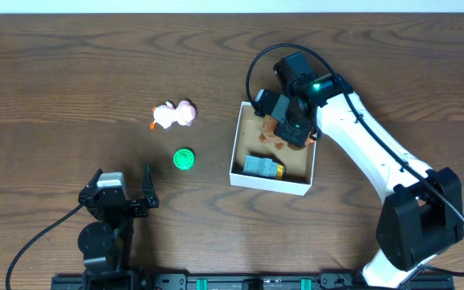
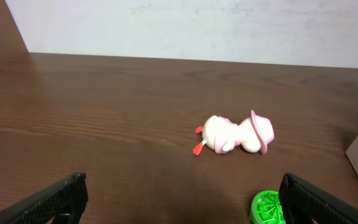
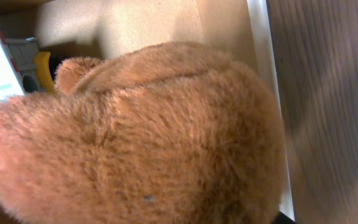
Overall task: Pack container
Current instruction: 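Lower the bear into the box beside the truck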
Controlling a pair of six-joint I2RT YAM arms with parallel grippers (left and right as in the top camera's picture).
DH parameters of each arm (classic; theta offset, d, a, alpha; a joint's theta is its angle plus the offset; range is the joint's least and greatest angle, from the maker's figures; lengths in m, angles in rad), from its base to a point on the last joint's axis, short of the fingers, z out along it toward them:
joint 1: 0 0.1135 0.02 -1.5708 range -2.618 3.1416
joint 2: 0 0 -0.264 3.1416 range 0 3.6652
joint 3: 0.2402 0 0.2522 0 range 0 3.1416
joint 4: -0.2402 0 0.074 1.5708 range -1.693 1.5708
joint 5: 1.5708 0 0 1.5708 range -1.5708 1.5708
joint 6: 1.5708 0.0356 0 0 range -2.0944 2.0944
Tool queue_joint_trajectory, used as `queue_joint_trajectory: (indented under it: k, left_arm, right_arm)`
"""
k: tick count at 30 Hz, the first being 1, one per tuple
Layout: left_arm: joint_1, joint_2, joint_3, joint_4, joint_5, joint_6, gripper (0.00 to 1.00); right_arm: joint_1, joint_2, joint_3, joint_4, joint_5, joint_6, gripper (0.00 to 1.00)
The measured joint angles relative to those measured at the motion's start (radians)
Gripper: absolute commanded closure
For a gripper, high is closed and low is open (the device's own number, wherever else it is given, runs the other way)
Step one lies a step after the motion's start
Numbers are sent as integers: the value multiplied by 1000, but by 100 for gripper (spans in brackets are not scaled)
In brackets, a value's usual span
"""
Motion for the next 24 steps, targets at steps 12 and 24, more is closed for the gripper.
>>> queue_joint_trajectory:
  k: [12, 24]
  left_arm:
    - [0, 0, 0, 0, 0, 0, 2]
    - [0, 0, 0, 0, 0, 0, 2]
  right_arm:
    - [0, 0, 0, -5, 0, 6, 34]
    - [0, 0, 0, -6, -16, 7, 29]
